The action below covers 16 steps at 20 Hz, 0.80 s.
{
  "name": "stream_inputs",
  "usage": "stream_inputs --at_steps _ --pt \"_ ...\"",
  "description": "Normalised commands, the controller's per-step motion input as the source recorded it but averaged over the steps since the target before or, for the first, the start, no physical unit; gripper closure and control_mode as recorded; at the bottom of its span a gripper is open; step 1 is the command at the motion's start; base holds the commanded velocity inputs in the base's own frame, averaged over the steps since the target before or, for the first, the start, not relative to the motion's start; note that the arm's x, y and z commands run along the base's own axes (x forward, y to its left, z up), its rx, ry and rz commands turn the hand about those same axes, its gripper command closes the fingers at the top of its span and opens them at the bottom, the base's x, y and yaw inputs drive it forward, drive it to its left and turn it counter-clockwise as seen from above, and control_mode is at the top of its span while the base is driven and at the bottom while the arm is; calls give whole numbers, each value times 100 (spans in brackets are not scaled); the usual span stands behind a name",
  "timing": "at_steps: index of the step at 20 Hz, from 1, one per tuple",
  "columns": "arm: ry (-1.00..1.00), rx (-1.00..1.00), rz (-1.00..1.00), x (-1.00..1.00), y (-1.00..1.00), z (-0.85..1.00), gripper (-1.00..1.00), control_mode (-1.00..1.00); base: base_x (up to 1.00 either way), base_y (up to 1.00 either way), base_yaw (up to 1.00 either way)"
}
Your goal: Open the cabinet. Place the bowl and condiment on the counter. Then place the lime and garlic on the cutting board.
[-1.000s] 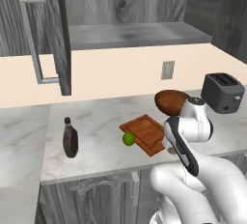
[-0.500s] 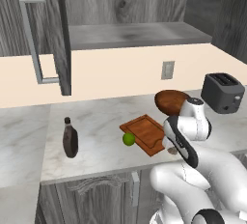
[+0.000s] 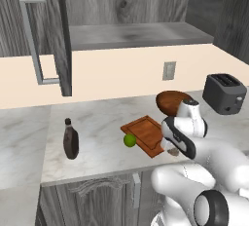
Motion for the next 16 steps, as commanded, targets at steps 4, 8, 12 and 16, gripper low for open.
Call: stream_inputs --at_steps 4,8,12,16 --pt "0 0 1 0 0 -49 -100 -100 0 0 0" --pt "0 -2 0 0 8 -43 -100 -100 0 0 0" --pt "0 -4 0 0 12 -42 -100 -100 0 0 0" --pt "0 -5 0 0 12 -41 -100 -100 0 0 0"
